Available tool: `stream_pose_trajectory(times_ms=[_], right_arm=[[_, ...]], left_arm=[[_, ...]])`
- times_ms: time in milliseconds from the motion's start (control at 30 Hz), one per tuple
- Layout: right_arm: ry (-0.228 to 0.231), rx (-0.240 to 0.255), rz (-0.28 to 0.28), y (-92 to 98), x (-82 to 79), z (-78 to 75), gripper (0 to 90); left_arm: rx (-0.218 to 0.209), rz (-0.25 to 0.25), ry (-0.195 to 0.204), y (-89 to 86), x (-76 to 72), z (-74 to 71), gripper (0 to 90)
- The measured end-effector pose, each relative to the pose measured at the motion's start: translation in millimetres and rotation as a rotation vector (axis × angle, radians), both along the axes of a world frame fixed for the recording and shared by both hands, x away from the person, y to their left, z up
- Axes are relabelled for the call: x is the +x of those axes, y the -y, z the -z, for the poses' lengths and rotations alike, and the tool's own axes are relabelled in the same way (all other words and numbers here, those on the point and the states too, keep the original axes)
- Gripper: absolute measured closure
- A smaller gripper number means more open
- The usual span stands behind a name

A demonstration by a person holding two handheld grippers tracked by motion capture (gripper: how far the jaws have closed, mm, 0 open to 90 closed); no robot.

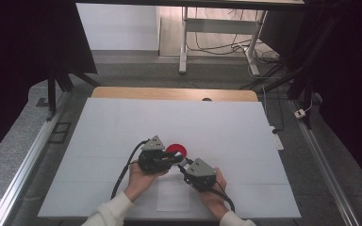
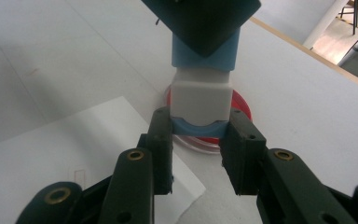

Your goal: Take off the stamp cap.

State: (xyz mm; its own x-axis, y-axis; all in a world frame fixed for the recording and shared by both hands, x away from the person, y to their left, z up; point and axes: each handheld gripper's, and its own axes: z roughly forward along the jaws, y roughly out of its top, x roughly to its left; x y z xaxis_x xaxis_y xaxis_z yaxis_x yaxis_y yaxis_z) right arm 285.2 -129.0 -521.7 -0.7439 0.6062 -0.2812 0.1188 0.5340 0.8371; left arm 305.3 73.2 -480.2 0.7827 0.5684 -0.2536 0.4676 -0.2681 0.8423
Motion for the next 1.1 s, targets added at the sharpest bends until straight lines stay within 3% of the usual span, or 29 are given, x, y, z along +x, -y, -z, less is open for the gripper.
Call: stream_pose_trajectory(times_ms=[233, 533, 833, 933, 967, 1033, 1100], right_arm=[[0.014, -0.017, -0.006, 0.6, 0.0, -1.0, 65.3], [-0.009, 0.036, 0.017, 1.4, -1.9, 0.8, 65.3], [0.048, -0.059, -0.018, 1.0, -2.3, -1.1, 65.4], [0.046, -0.048, -0.018, 0.9, -2.1, -1.2, 65.4], [0.042, -0.040, -0.018, 1.1, -1.9, -0.8, 65.3], [0.011, -0.036, -0.005, 2.0, -0.7, 0.6, 65.4], [-0.034, -0.003, 0.014, 6.9, 3.1, 4.2, 65.4]], left_arm=[[-0.009, 0.002, -0.004, -0.6, 0.4, -0.4, 75.6], [-0.012, 0.005, -0.007, 0.3, 0.6, -0.2, 75.6], [-0.019, 0.007, -0.013, -0.9, 1.1, -0.3, 75.6], [-0.021, 0.007, -0.014, -1.2, 1.2, -0.5, 75.6], [-0.022, 0.006, -0.013, -1.1, 1.1, -0.5, 75.6], [-0.009, -0.035, 0.032, -4.7, -0.5, -4.2, 75.8], [-0.046, -0.051, 0.022, -14.2, 1.9, -7.7, 75.8]])
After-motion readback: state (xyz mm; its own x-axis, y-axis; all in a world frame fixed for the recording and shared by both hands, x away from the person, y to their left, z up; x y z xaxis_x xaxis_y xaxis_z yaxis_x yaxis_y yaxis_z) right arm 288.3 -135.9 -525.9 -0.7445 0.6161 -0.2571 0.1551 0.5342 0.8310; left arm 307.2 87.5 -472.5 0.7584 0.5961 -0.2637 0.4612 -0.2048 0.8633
